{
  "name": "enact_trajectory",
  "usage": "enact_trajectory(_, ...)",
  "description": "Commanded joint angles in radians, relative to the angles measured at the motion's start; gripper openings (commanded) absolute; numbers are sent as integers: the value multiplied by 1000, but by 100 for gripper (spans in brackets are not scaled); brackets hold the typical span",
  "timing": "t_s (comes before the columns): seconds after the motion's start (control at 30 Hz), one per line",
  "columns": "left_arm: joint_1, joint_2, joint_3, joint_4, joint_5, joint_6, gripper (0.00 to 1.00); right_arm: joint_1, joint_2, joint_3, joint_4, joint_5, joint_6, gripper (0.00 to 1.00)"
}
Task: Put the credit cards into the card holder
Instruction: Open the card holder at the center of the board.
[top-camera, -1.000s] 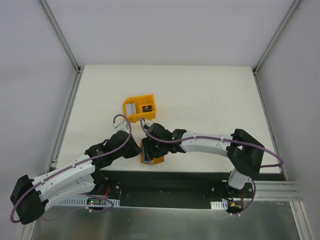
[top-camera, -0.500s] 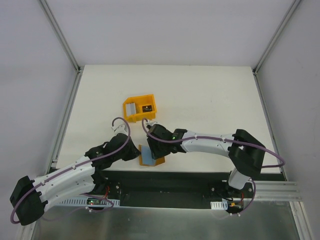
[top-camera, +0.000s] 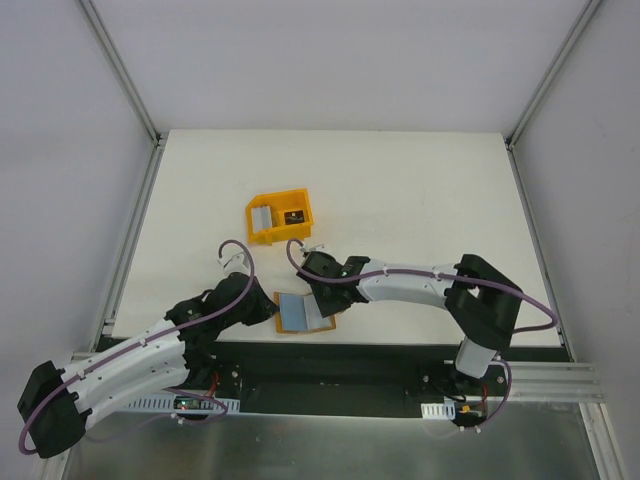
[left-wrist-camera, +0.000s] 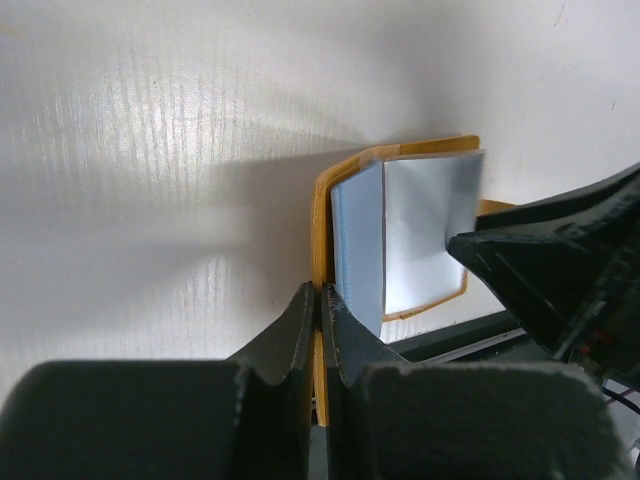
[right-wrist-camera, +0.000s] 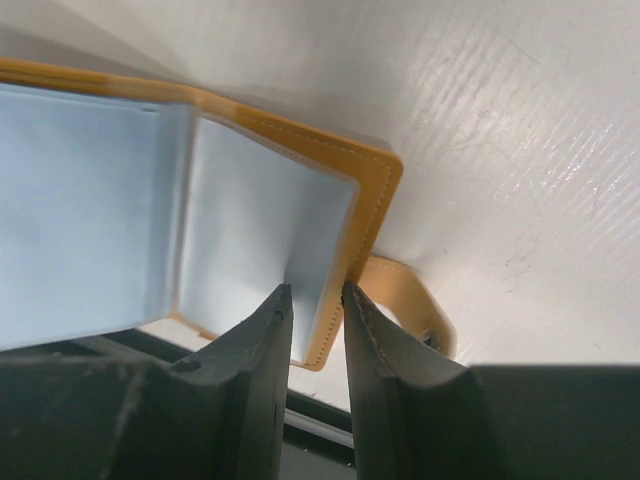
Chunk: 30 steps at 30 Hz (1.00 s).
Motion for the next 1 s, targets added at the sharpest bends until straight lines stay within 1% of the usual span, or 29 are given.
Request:
enact_trajectory(0.0,-5,-15,-23,-1,-16,5,0,-1,66,25,-83,46,-21,30)
enact_trajectory(0.17,-5,-9,-14,-2,-12,13,0,6,94,34,-104,65,-30,29)
enact_trajectory(0.3,-6,-17,-6,-2,-18,11,0,2,51,52,-107,49,-44,30)
enact_trajectory(0.4,-6,-20,14,-2,-24,21,0,-24,-21,65,-75,-9,-63,34)
enact_trajectory(0.53,-5,-12,45,-2,-21,30,0,-93,-115,83,-2,-138,-73,42)
enact_trajectory(0.57,-6,-6,54,-2,-19,34,0,-109,-127,88,14,-147,-72,43)
enact_trajectory(0.6,-5,-2,63,-4,-18,37,0,-122,-133,94,23,-199,-70,44)
enact_trajectory(0.67,-6,15,78,-5,-15,42,0,-146,-136,108,40,-243,-70,45)
enact_trajectory(0.77,-6,37,98,-7,-9,45,0,-169,-127,135,51,-276,-72,46)
enact_trajectory(0.87,-5,44,103,-7,-5,45,0,-192,-118,170,55,-253,-76,48)
enact_trajectory(0.9,-6,44,105,-8,-7,44,0,-208,-112,187,55,-251,-80,50)
enact_trajectory(0.97,-6,35,97,-10,-10,41,0,-238,-92,232,49,-230,-86,57)
